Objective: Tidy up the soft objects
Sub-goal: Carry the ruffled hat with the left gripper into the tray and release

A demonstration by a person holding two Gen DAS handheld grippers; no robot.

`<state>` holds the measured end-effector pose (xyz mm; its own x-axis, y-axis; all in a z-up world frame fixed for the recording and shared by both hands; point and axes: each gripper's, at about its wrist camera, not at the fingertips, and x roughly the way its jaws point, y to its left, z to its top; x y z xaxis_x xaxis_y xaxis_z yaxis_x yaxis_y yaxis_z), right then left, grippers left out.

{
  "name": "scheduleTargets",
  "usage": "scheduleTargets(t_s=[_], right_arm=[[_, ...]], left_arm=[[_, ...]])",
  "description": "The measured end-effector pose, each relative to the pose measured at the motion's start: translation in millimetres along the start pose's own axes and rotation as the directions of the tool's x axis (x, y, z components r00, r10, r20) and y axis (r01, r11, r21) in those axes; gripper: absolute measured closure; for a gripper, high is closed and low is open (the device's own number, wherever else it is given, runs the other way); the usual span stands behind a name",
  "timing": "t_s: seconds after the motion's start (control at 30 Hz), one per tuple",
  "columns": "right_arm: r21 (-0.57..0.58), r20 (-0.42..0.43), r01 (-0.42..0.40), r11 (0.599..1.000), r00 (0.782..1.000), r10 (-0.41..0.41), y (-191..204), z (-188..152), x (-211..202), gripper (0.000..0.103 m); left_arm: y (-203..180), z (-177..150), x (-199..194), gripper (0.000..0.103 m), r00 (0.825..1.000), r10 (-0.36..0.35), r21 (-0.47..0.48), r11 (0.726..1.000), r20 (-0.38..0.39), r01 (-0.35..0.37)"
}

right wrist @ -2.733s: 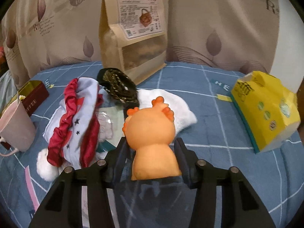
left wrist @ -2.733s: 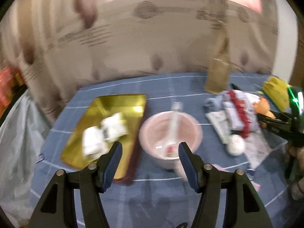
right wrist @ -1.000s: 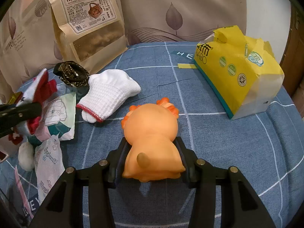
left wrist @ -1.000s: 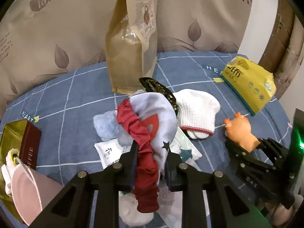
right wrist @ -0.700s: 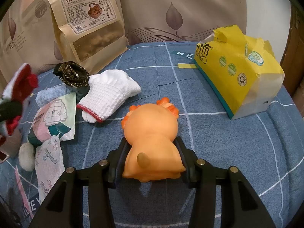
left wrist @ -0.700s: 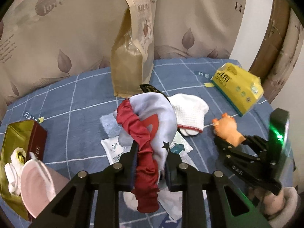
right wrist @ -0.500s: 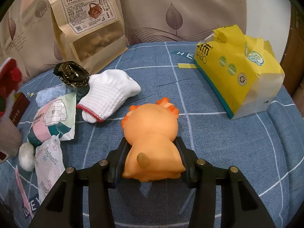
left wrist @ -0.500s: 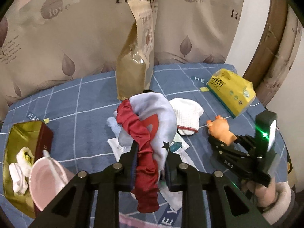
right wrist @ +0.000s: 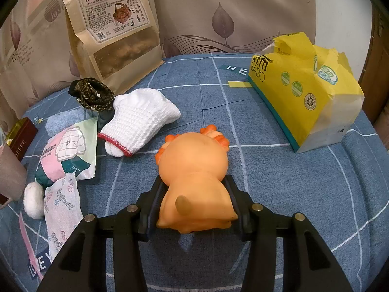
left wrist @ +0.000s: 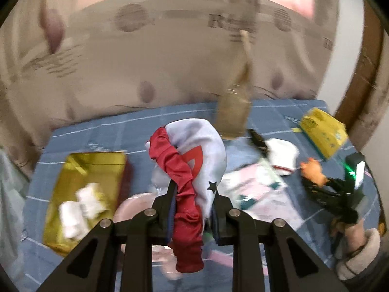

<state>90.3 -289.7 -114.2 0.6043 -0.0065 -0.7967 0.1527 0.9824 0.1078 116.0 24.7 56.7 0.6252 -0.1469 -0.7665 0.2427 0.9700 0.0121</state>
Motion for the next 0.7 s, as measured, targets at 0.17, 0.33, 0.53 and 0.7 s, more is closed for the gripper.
scheduleTargets(t_s=[0.17, 0.33, 0.53, 0.7], right_arm=[[-0.003, -0.001, 0.004, 1.0, 1.0, -0.004, 1, 0, 0, 0.057], [-0.011, -0.003, 0.01, 1.0, 1.0, -0.01, 2, 1, 0, 0.057], [-0.028, -0.002, 0.021, 0.999, 1.0, -0.021, 3, 1, 1, 0.057], [-0.034, -0.003, 0.027, 0.999, 1.0, -0.027, 4, 0, 1, 0.057]], left_arm=[[54, -6, -8, 0.08, 0.993, 0.116, -0.048, 0.992, 0.001, -0.116], [110, -15, -3, 0.08, 0.975, 0.219, -0.116, 0.968, -0.028, -0.221], [161, -27, 13, 0.08, 0.955, 0.286, -0.18, 0.938, -0.077, -0.296], [187, -30, 32, 0.08, 0.946, 0.303, -0.198, 0.926, -0.115, -0.321]])
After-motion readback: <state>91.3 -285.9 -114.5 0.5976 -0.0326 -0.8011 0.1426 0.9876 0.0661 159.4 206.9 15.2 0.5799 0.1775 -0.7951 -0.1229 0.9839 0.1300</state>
